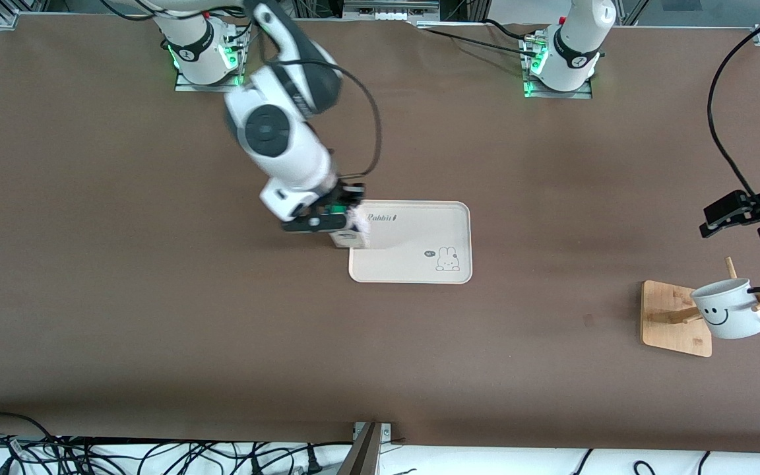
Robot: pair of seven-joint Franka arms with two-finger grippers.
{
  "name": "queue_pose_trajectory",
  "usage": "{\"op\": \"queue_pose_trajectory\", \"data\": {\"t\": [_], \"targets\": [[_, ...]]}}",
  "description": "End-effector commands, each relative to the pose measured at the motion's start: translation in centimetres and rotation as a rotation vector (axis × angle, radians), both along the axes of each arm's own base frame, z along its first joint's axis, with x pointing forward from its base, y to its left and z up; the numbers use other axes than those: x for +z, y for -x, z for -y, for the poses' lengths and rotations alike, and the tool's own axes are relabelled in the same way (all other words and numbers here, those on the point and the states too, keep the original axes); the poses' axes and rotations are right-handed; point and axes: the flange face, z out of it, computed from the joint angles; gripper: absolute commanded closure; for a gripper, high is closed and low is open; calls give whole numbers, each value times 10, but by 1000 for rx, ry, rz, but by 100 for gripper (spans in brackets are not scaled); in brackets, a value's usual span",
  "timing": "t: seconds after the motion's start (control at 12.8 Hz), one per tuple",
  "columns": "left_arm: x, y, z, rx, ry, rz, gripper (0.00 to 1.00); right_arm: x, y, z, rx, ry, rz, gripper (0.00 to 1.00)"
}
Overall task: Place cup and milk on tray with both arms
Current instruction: 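Carry the milk carton onto the tray with the right gripper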
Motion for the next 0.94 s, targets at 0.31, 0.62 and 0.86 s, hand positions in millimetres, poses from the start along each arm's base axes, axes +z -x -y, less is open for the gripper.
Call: {"op": "queue_pose_trajectory", "data": {"t": [0.31, 0.62, 0.86], "targets": [[-37, -1, -3, 40, 89, 61, 0, -39, -2, -27, -29, 27, 38, 63], [-66, -3, -2, 66, 80, 127, 0, -20, -7, -26, -122, 11, 45, 0], [-99, 33, 8, 88, 65, 251, 0, 17, -12, -35, -179, -34, 73, 0]]}}
